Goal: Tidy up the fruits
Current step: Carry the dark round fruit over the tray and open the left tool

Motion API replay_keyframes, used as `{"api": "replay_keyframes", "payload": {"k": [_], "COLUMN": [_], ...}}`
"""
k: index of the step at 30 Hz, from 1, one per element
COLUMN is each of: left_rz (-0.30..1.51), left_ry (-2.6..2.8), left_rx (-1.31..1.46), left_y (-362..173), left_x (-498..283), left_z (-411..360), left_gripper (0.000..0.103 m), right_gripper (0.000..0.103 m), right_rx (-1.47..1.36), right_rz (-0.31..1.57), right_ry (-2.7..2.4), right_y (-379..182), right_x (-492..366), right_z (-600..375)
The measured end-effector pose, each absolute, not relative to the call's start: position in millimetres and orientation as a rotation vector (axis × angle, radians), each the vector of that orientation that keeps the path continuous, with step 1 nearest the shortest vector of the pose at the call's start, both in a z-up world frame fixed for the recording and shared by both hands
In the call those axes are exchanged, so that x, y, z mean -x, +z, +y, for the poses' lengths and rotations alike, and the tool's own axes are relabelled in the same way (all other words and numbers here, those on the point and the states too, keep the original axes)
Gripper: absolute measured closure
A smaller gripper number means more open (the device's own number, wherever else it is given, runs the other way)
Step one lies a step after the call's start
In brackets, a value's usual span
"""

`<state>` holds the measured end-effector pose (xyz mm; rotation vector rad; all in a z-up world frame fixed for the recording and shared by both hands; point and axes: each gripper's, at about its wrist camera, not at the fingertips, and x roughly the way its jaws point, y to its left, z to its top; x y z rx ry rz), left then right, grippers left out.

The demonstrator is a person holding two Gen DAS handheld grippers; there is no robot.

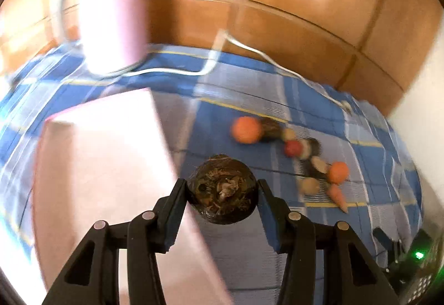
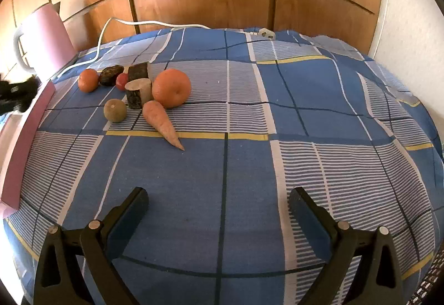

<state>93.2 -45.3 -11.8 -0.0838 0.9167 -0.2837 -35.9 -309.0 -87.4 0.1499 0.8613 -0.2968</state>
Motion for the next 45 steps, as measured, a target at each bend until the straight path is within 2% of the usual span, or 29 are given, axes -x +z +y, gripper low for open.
{"api": "replay_keyframes", "payload": {"k": [5,10,38,40,41,42,45], "left_rz": [0.918,0.92,0.982,0.969,0.943,0.928,0.891], "left_ry": [-0.136,-0.063,0.115,0.115,0.12,0.125,0.126], "left_rx": [0.157,0.195,0.128,0.141,0.153,0.153,0.145], "left_y": [-16.6,-25.5,-62.3,-57.5,-51.9,-49.0,-36.6], "left_x": [-90.1,-85.4,-149.0,-147.4,-143.4,-141.1,-127.2], "left_z": [15.7,44.3,83.7,84.5,85.1,84.7,78.7], "left_gripper": [0.053,0.053,0.052,0.042,0.03,0.024,0.023], "right_gripper": [0.0,0.0,0.0,0.0,0.0,0.0,0.0], "right_rx": [-0.134,-0.129,-0.123,-0.12,-0.12,-0.121,-0.121], "right_rz": [0.835,0.832,0.83,0.828,0.829,0.83,0.832], "right_ry": [-0.301,-0.307,-0.318,-0.322,-0.323,-0.324,-0.326], "right_y": [-88.2,-88.5,-89.2,-89.5,-89.5,-89.5,-89.8], "right_x": [38.3,37.9,38.0,37.8,37.6,37.4,36.5], "right_z": [-307.3,-306.8,-305.0,-305.0,-305.2,-305.1,-305.1]}}
